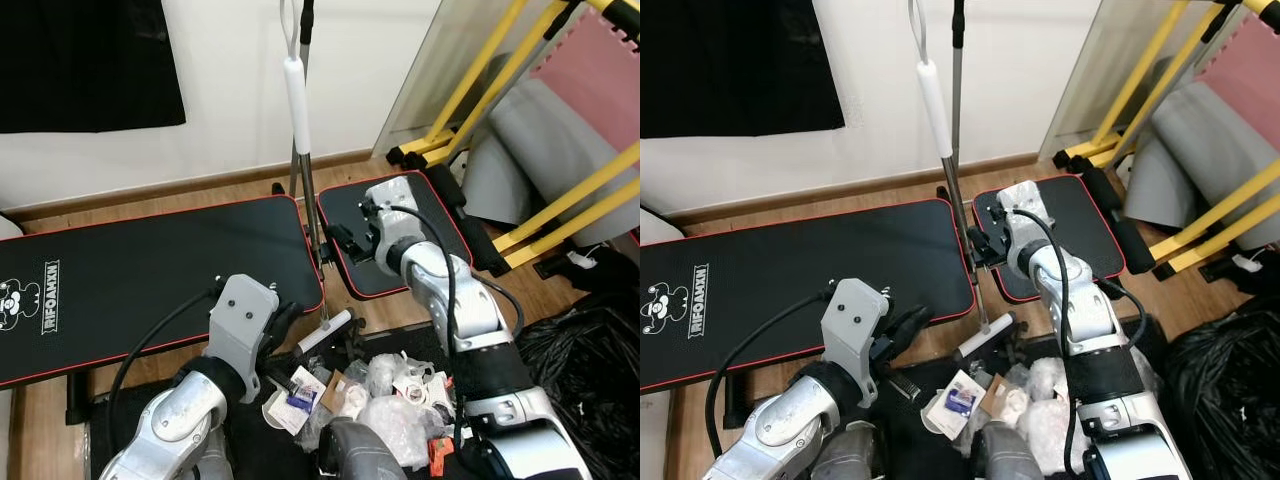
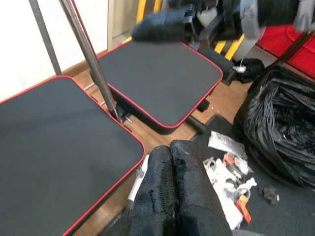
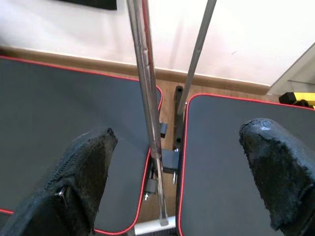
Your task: Sweep floor
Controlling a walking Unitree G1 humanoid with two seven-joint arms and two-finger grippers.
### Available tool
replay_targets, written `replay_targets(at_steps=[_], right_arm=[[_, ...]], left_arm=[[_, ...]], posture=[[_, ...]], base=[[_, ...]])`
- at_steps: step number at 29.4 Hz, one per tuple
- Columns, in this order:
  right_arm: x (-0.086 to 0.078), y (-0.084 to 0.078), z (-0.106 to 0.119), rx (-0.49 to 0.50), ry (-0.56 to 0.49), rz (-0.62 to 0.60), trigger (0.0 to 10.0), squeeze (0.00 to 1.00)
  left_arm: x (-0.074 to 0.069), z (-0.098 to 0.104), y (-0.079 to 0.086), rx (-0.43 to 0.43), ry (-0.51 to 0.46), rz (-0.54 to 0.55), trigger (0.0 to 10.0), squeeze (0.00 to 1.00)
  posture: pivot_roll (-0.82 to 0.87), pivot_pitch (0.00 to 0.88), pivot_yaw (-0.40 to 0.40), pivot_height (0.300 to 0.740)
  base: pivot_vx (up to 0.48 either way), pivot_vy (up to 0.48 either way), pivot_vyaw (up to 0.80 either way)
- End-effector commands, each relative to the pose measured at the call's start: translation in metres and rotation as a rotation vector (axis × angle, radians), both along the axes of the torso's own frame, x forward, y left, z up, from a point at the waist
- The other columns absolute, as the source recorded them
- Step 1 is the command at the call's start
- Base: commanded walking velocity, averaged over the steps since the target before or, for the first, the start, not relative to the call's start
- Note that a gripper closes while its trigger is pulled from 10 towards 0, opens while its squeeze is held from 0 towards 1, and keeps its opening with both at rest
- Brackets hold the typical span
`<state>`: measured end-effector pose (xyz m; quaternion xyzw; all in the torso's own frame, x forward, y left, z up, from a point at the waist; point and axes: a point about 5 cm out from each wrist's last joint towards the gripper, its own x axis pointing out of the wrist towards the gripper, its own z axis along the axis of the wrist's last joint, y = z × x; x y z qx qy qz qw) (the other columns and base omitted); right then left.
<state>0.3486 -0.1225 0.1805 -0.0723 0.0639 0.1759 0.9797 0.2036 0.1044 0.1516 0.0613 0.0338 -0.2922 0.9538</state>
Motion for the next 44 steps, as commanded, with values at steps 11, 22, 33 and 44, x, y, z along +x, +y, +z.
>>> replay_targets(at_steps=[11,22,33,44], right_arm=[[-0.008,-0.025,0.001,0.111,-0.013,-0.128,10.0,0.0],[-0.01,-0.036,0.002,0.11,-0.009,-0.188,10.0,0.0],[-0.013,-0.012,0.003,0.079,-0.032,0.057,10.0,0.0],[0.006,0.005,0.015,0.06,-0.066,0.129,10.0,0.0]], left_arm=[[-0.002,-0.001,-0.004,0.021,0.012,-0.05,10.0,0.0],[0.007,0.001,-0.006,0.029,0.002,-0.058,10.0,0.0],[0.011,0.004,-0.005,0.031,-0.016,-0.042,10.0,0.0],[0.009,0.009,-0.001,0.013,-0.029,0.018,10.0,0.0]], posture=[[-0.06,0.293,-0.179,0.74],[-0.07,0.271,-0.173,0.74],[-0.07,0.272,-0.179,0.74],[-0.06,0.298,-0.192,0.74]], base=[[0.0,0.131,-0.51],[0.0,0.0,-0.8],[0.0,0.0,-0.15],[0.0,0.0,0.0]])
